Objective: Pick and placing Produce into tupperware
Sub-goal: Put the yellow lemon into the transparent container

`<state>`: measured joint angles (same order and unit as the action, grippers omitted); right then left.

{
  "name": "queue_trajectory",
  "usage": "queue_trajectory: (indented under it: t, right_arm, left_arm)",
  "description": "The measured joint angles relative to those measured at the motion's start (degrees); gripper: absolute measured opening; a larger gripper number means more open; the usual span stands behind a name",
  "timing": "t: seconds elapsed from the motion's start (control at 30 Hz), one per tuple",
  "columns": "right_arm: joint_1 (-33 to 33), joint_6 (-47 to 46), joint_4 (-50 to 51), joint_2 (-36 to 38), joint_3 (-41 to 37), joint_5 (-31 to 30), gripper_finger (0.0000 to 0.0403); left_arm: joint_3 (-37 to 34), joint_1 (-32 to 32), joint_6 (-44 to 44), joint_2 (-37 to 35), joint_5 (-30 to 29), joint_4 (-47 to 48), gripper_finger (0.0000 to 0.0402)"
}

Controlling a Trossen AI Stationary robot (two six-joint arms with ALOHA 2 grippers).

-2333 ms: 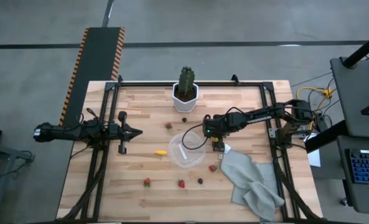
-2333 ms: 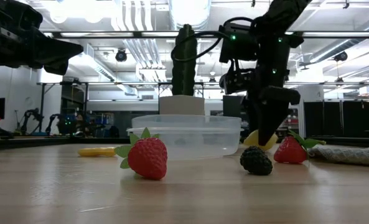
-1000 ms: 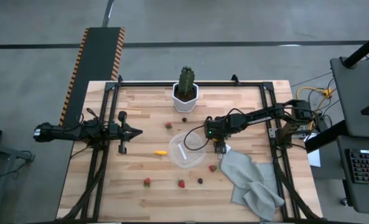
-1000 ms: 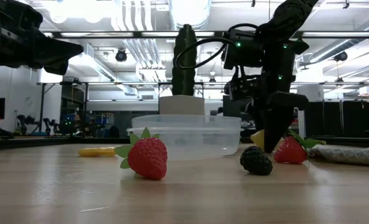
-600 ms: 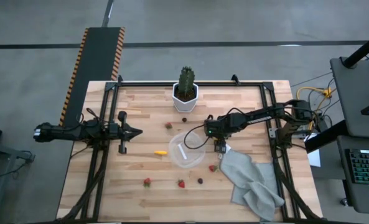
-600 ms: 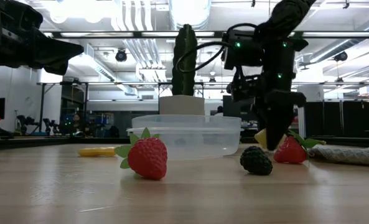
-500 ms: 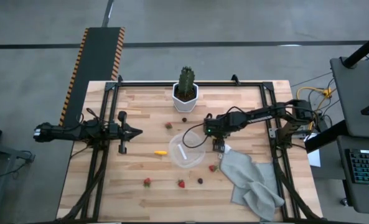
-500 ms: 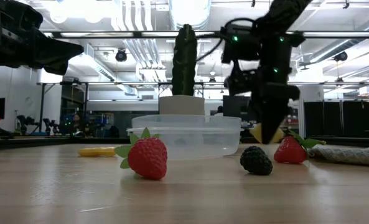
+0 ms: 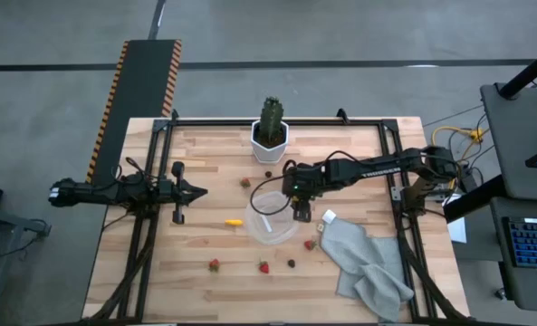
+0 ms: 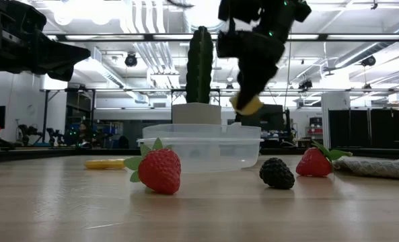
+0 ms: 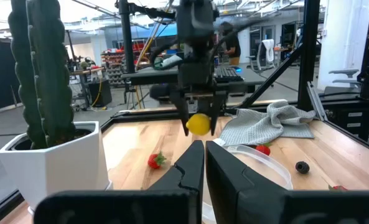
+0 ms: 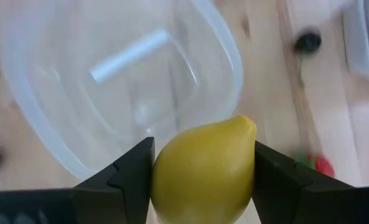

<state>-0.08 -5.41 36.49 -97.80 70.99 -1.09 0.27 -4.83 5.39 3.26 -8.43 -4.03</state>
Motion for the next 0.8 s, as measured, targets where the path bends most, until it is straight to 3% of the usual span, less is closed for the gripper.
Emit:
queue_trajectory:
  t: [0.17, 0.37, 0.8]
  right_arm:
    - [1.71, 0.07, -6.63, -1.61, 1.13, 3.34, 0.0203]
    - [2.33, 2.33, -7.12, -6.25, 4.33, 3.25, 0.0203]
    - [2.40, 4.42, 7.22, -17.40, 14.21, 6.04, 0.0203]
  left_arm:
    - [0.00, 0.01, 0.00, -0.01, 0.01, -0.02, 0.0000]
    - [0.00, -0.01, 0.00, -0.01, -0.06, -0.06, 0.0000]
    - [0.00, 0.01, 0.00, 0.05, -0.45, -0.02, 0.0000]
